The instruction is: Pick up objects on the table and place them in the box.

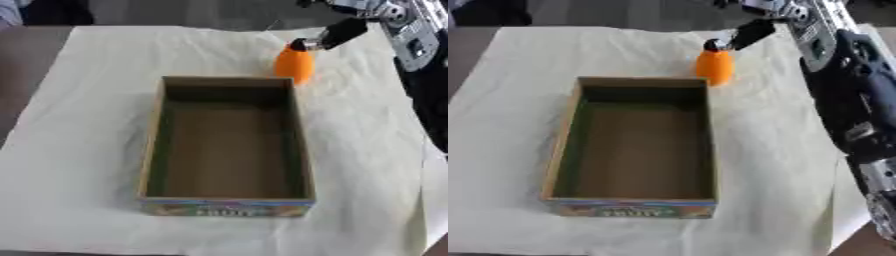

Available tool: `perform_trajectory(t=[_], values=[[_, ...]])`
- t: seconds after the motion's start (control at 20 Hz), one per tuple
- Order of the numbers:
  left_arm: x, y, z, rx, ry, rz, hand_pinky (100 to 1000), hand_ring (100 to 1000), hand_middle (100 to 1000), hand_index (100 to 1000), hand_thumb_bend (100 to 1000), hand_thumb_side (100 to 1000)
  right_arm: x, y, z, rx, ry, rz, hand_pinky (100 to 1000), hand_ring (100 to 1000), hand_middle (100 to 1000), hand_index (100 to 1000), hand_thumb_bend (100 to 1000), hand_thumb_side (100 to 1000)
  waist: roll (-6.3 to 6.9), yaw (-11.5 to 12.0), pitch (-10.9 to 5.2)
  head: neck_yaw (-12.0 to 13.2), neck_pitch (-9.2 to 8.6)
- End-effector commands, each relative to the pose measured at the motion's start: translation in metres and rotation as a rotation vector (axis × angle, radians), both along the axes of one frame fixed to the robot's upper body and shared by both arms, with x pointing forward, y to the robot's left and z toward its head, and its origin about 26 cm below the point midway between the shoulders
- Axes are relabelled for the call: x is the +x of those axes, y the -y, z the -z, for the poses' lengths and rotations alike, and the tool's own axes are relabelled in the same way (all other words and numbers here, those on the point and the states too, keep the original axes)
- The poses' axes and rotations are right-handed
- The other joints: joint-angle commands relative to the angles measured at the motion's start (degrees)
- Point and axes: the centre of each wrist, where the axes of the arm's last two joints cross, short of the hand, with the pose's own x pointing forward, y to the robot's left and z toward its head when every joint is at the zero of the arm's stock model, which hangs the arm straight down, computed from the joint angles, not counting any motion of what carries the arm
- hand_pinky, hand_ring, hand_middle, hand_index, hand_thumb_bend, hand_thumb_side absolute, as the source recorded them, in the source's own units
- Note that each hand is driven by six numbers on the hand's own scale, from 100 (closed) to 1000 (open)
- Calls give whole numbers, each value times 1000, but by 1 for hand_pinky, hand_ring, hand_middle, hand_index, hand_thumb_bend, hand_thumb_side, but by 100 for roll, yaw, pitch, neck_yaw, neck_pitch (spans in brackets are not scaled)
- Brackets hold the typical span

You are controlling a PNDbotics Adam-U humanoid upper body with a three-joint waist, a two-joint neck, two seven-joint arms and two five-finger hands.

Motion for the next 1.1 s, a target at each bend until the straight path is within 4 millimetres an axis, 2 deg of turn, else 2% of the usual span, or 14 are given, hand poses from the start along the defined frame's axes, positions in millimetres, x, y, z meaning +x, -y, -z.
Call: perform_trajectory(t=[0.05,0.55,1.1], values=[[-3,-1,-8,20,24,3,417,544,663,717,100,767,0,3,-14,-30,1,22,949,1000,942,1000,530,683,11,16,-91,-1,-61],[-3,-1,-7,16,22,2,417,544,662,715,100,767,8,0,-4,-84,-92,30,935,1000,945,1000,578,668,-3,47,-50,10,-61],[-3,-1,-7,12,21,2,416,544,661,714,100,765,17,-2,18,-171,-119,86,909,1000,916,1000,555,646,3,76,-28,2,-79]])
